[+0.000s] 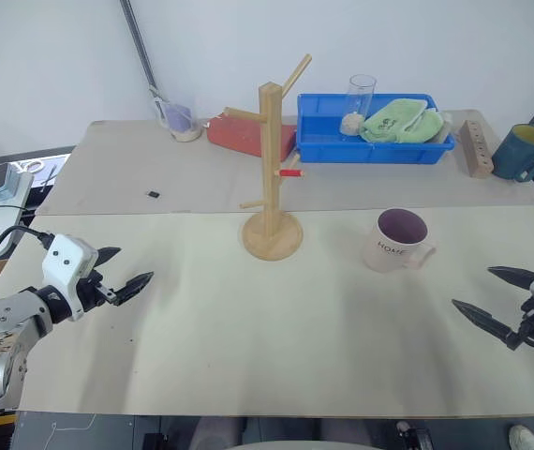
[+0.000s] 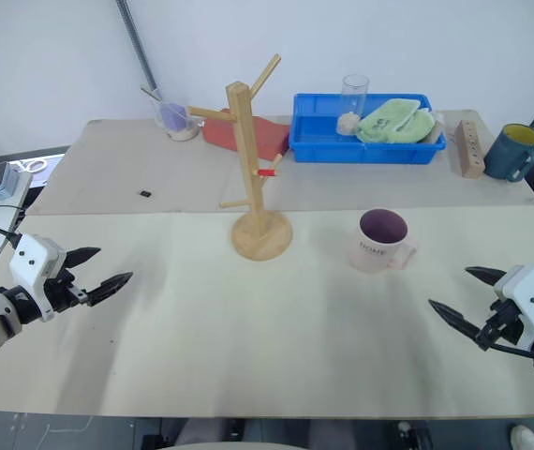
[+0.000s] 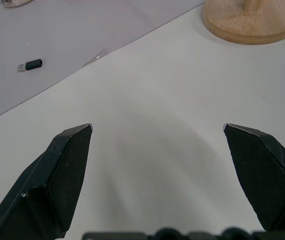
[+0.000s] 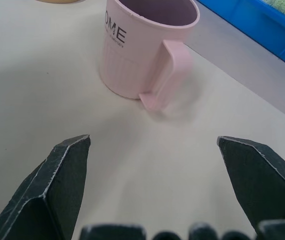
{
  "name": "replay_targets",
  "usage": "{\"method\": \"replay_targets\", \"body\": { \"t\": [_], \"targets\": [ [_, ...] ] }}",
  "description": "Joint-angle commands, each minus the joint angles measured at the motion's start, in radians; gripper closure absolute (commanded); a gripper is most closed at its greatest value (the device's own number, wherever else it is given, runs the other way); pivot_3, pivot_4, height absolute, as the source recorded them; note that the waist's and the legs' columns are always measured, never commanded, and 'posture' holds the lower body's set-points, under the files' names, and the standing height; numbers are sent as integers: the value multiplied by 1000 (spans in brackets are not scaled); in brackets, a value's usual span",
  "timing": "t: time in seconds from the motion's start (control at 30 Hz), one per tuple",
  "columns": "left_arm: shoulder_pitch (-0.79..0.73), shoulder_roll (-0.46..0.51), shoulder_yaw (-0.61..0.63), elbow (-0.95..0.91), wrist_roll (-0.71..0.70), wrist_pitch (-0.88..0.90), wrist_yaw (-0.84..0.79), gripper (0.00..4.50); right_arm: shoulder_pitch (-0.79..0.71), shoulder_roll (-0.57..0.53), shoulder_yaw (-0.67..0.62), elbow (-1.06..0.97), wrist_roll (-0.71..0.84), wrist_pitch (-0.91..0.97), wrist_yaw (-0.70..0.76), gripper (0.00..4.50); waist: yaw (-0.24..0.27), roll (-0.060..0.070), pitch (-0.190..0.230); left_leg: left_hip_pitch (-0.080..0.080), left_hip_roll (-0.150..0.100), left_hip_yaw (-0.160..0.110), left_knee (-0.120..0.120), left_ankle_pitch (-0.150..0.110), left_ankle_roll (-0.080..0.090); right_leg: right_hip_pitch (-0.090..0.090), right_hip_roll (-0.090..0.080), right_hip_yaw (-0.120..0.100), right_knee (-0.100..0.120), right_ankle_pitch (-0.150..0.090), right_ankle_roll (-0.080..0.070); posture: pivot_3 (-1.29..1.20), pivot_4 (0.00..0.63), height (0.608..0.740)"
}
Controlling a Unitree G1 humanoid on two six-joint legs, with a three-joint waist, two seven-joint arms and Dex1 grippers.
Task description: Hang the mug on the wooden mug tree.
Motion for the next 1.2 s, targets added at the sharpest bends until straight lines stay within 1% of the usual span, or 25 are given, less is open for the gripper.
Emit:
{"method": "replay_targets", "body": {
  "t": [0.03,0.17,0.4,0.5,0.67,0.73,0.8,0.97,1.07,1.13,1.2],
  "targets": [
    [5,8,35,6,-7,-22,-23,0,-20,-1,-11,-10,-3,5,-2,14,-1,0,0,0,0,0,0,0,0,0,0,0,0,0,0,0,150,740],
    [5,4,38,28,-23,-44,-66,0,-28,6,1,-12,-8,3,-8,14,-1,0,0,1,0,0,0,0,0,0,0,0,1,0,0,0,150,740],
    [-8,19,64,51,-104,-95,-230,0,-32,25,-5,-20,-16,0,-14,14,1,0,0,1,0,1,0,0,0,1,0,0,1,0,0,0,150,740],
    [-43,37,31,-2,-135,-80,-286,0,-38,34,-6,-29,-21,2,-26,14,4,0,0,1,0,1,0,0,0,1,0,0,1,0,0,0,150,740],
    [-153,58,-37,-148,-262,31,-354,0,-48,82,0,-90,-5,44,-93,14,15,1,-1,-1,1,3,1,0,0,2,0,1,1,0,0,0,150,740],
    [-194,69,-65,-187,-316,70,-394,0,-48,121,15,-136,3,80,-138,14,17,1,-1,0,1,3,1,0,0,2,1,2,2,1,1,0,150,740],
    [-237,71,-102,-207,-353,93,-436,0,-67,181,44,-176,-4,119,-216,14,16,1,-1,1,1,3,2,0,0,2,1,2,4,2,1,0,150,740],
    [-336,39,-184,-229,-405,125,-481,0,-122,300,116,-208,-57,220,-404,14,10,2,-1,1,3,3,9,0,1,2,3,2,9,2,1,0,150,740],
    [-390,-5,-233,-241,-421,132,-485,0,-157,361,161,-183,-97,251,-497,14,11,2,-2,1,3,3,9,0,1,2,3,3,9,2,1,0,150,740],
    [-426,-31,-267,-243,-419,141,-480,0,-200,411,166,-134,-112,245,-563,14,10,2,-2,1,3,3,9,1,1,2,3,3,9,2,1,0,150,740],
    [-444,-40,-286,-240,-411,143,-480,0,-230,438,167,-96,-127,236,-597,14,9,2,-2,1,3,3,9,1,2,2,4,4,10,3,1,0,150,740]
  ]
}}
